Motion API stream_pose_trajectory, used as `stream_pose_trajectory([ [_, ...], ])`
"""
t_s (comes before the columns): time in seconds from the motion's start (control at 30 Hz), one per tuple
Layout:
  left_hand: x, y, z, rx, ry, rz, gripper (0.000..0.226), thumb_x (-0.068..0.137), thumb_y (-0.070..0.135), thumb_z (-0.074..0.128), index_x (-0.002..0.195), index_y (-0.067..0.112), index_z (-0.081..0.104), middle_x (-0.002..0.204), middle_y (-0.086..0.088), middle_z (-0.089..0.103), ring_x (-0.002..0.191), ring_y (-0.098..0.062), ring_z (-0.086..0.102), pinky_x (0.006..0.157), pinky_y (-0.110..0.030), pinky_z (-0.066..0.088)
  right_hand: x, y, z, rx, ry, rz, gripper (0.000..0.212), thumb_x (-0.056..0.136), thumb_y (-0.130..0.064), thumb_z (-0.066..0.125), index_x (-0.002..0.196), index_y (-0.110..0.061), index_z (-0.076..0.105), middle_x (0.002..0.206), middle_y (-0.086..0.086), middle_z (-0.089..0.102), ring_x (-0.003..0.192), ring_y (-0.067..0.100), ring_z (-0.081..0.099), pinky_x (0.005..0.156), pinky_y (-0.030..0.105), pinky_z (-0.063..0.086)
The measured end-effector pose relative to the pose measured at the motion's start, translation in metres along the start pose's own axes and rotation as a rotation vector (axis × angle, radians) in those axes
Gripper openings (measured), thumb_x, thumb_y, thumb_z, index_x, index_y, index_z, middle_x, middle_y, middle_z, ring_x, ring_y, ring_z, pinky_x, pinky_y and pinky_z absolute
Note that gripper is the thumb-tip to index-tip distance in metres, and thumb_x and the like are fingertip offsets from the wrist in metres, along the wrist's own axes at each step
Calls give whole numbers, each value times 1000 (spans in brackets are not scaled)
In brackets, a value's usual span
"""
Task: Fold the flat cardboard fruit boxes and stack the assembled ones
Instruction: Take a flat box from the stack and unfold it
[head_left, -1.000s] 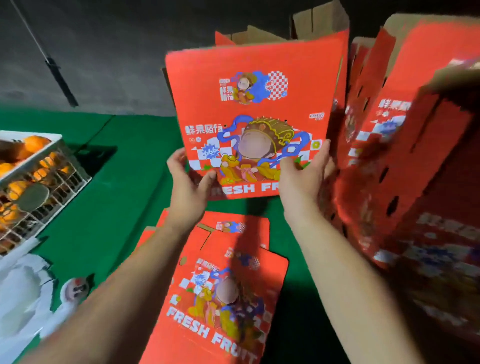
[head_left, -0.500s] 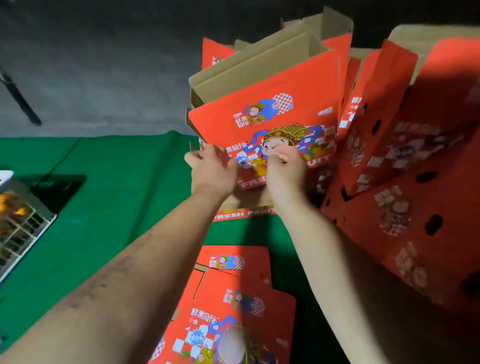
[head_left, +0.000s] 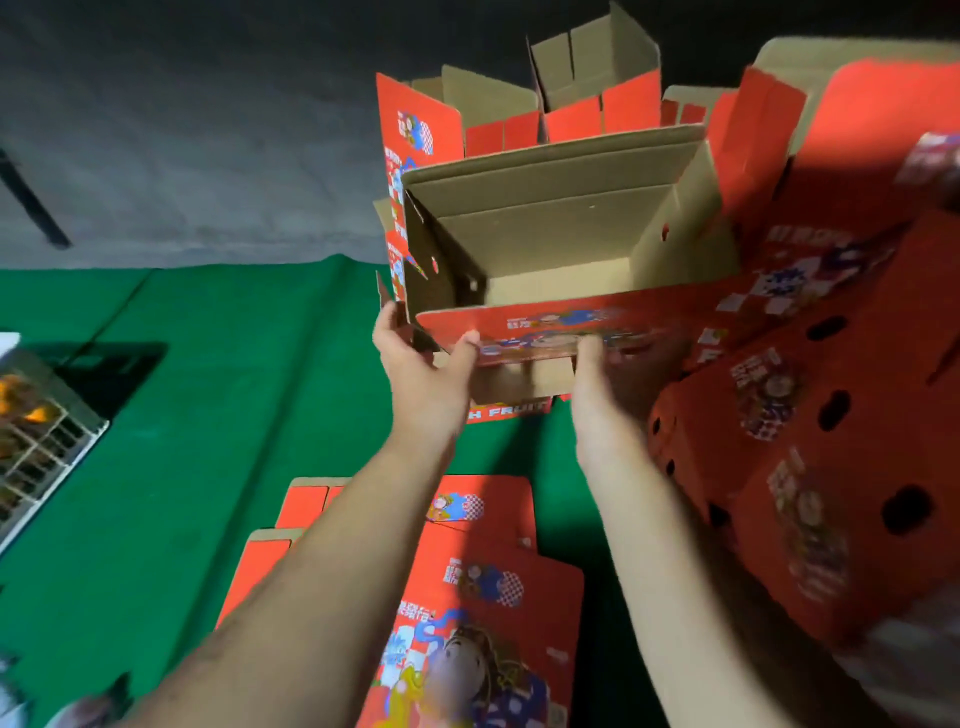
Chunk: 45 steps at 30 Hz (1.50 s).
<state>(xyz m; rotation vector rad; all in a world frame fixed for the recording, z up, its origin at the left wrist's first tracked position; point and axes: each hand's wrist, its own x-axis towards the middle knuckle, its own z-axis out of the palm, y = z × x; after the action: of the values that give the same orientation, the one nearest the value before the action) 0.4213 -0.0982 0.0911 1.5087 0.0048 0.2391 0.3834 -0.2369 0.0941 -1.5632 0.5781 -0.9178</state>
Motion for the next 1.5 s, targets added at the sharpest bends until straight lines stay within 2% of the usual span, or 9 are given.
stream_pose_trajectory([
  [0.4,-21,4,-49,164,186,258,49,90,56,68,121,21,53,119,-10,63,107,-18,62,94,-35,49,14,-18,-18,61,151,-260,67,84,-37,74,128,4,43,121,9,46,106,5,49,98,11,36],
  [0.53,-28,-20,-55,339,25,143,16,94,23,72,103,13,64,86,-26,59,75,-25,47,76,-60,49,-14,1,-23,-180,24,-119,66,88,-42,75,139,-11,45,138,5,50,129,20,47,107,25,32],
  [0.73,-1,29,-61,307,109,337,56,84,41,74,136,37,55,119,10,60,114,-20,59,98,-38,49,8,-42,-11,-80,88,-372,73,85,-23,74,144,4,41,134,0,40,121,5,41,106,6,24],
  [0.87,83,77,-48,309,172,574,66,89,36,73,149,25,47,129,2,57,124,-21,56,108,-41,45,62,-80,31,-90,94,-465,79,88,-37,65,150,4,37,148,16,46,138,25,47,119,37,33],
  [1.07,161,50,-15,295,-278,-71,36,98,9,57,133,5,50,103,2,73,83,-12,65,69,-12,52,115,-47,100,-355,-337,-174,88,99,-17,60,161,1,0,169,24,1,159,30,4,126,30,6],
  [1.17,172,49,-12,860,-151,-73,39,110,17,40,149,22,45,142,-1,58,126,-20,59,99,-23,48,114,-27,108,-393,-440,32,95,98,-14,61,163,-14,-9,170,20,-8,158,32,2,123,31,9],
  [1.27,173,35,-8,608,81,-136,59,106,33,50,160,21,29,159,-16,35,140,-37,42,117,-40,34,103,-29,98,-448,-295,38,91,93,-14,63,165,-19,7,169,20,3,155,35,16,118,27,11],
  [1.37,118,15,0,565,416,234,67,96,39,63,155,21,37,143,-19,36,127,-32,38,107,-40,29,78,-38,83,-395,-158,-156,75,87,-10,66,156,-7,36,159,26,30,146,35,33,111,23,12],
  [1.5,50,-6,8,522,105,702,24,97,29,60,121,28,58,119,2,47,114,-15,43,100,-27,31,38,-37,67,-266,-200,-211,60,85,-2,63,143,-11,54,148,17,41,139,30,40,118,36,30],
])
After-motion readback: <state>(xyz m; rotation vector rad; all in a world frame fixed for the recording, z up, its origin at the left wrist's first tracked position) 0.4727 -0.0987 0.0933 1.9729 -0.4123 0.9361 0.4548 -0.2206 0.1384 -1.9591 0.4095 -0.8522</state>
